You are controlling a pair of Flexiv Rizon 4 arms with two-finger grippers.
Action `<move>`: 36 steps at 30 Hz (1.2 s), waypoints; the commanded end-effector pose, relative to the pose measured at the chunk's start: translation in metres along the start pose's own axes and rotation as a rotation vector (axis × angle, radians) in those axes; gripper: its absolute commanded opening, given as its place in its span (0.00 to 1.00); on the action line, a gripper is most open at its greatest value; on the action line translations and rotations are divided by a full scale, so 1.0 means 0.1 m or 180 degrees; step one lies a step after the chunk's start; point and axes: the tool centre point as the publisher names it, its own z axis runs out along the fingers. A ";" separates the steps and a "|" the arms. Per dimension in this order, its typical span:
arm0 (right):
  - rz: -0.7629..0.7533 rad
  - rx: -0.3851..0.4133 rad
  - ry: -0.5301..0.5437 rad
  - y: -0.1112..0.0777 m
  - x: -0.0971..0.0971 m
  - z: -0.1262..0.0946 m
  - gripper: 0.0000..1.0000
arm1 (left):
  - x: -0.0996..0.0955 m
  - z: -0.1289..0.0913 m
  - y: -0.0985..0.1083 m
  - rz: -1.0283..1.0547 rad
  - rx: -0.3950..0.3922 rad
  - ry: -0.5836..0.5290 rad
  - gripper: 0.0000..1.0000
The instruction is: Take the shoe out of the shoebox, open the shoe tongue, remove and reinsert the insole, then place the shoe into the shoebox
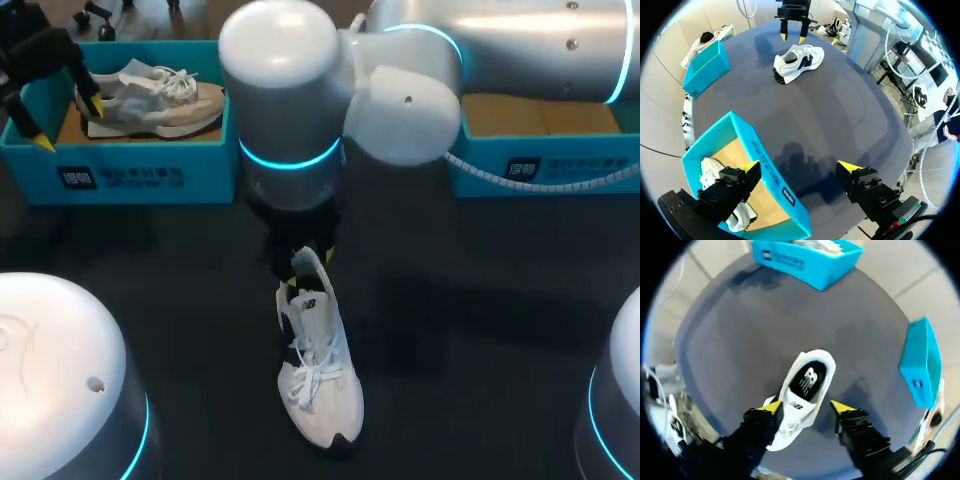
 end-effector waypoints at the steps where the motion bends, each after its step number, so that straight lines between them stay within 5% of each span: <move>1: -0.1238 -0.0324 0.0171 0.00 -0.11 0.01 1.00 | 0.00 -0.01 0.00 0.0001 -0.0006 0.0008 1.00; 4: -0.1865 -0.0499 0.0175 -0.01 -0.08 0.02 1.00 | 0.00 -0.01 0.00 0.0001 -0.0006 0.0008 1.00; 14: -0.1865 -0.0499 0.0175 -0.01 -0.08 0.02 1.00 | 0.00 -0.01 0.00 0.0001 -0.0006 0.0008 1.00; 16: -0.2195 -0.0273 0.0104 0.17 -0.05 0.03 1.00 | 0.00 -0.01 0.00 0.0001 -0.0006 0.0008 1.00; 20: -0.2446 -0.0241 -0.0024 0.36 -0.08 0.06 1.00 | 0.00 -0.01 0.00 0.0001 -0.0006 0.0008 1.00; 36: -0.2989 -0.0201 -0.0120 0.65 -0.17 0.39 1.00 | 0.00 -0.01 0.00 0.0001 -0.0006 0.0008 1.00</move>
